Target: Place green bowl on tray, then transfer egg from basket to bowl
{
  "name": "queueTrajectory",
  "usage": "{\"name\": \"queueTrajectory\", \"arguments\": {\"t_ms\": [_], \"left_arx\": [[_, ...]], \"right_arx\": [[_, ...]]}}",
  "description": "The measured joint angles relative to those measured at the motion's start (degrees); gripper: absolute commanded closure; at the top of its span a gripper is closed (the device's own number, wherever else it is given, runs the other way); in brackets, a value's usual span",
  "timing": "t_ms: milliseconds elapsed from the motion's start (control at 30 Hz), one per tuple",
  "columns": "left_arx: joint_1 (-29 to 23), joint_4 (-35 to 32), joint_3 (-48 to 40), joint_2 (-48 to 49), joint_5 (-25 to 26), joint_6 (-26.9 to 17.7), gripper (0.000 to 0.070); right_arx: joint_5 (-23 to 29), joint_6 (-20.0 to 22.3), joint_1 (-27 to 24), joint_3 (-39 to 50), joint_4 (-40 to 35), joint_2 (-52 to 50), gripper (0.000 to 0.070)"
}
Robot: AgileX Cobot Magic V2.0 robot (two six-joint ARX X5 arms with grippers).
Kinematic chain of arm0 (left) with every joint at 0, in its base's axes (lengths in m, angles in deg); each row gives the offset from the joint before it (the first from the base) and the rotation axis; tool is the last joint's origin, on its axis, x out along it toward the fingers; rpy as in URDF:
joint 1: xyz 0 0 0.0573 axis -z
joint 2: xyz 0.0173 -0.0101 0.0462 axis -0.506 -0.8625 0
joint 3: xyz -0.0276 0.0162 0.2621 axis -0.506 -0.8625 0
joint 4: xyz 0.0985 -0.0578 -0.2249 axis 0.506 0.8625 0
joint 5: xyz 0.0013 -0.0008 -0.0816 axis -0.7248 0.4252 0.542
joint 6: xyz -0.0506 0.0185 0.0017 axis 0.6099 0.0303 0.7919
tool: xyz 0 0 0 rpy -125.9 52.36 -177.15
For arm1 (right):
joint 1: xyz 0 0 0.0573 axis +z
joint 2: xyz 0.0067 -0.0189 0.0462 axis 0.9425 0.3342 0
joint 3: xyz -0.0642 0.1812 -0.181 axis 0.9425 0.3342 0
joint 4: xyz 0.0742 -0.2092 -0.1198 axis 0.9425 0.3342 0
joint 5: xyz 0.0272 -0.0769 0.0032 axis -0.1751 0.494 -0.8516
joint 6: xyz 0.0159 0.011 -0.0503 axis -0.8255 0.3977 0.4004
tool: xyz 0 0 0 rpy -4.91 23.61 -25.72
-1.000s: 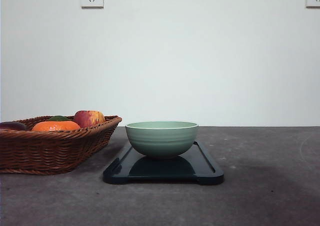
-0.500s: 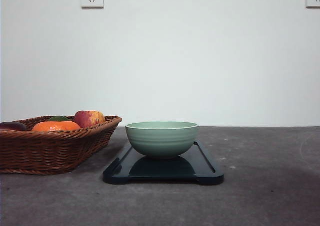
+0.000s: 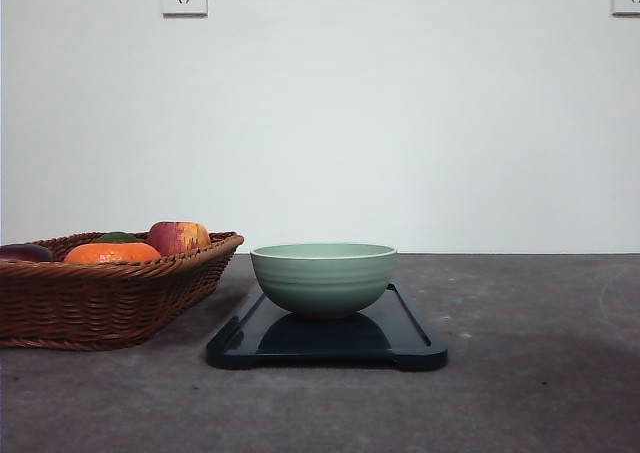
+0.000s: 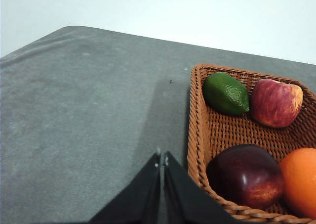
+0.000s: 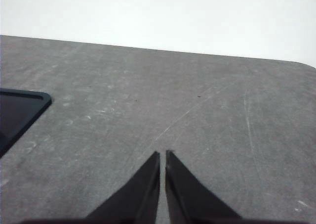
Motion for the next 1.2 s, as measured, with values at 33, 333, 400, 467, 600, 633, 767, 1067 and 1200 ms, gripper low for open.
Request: {"name": "queueTrajectory", "arguments": {"t_ms": [33, 333, 400, 467, 600, 633, 767, 1067, 1200], "left_arx": [[0.0, 0.0, 0.0, 0.0, 0.0, 0.0, 0.07], [0.0, 0.0, 0.0, 0.0, 0.0, 0.0, 0.07], [0.0, 0.0, 0.0, 0.0, 0.0, 0.0, 0.07], [0.0, 0.0, 0.0, 0.0, 0.0, 0.0, 0.07], [0.0, 0.0, 0.0, 0.0, 0.0, 0.0, 0.07], [0.0, 0.0, 0.0, 0.0, 0.0, 0.0, 0.07], [0.0, 0.0, 0.0, 0.0, 0.0, 0.0, 0.07], [0.0, 0.0, 0.0, 0.0, 0.0, 0.0, 0.07], [0.0, 0.0, 0.0, 0.0, 0.0, 0.0, 0.07]], "right_arx": [[0.0, 0.0, 0.0, 0.0, 0.0, 0.0, 0.0688], [0.0, 0.0, 0.0, 0.0, 0.0, 0.0, 0.0688], [0.0, 0.0, 0.0, 0.0, 0.0, 0.0, 0.0688], [0.0, 0.0, 0.0, 0.0, 0.0, 0.0, 0.0688], [0.0, 0.0, 0.0, 0.0, 0.0, 0.0, 0.0688], [0.0, 0.0, 0.0, 0.0, 0.0, 0.0, 0.0688], [0.0, 0.0, 0.0, 0.0, 0.0, 0.0, 0.0688], [0.0, 0.0, 0.0, 0.0, 0.0, 0.0, 0.0688], [0.0, 0.0, 0.0, 0.0, 0.0, 0.0, 0.0688]]}}
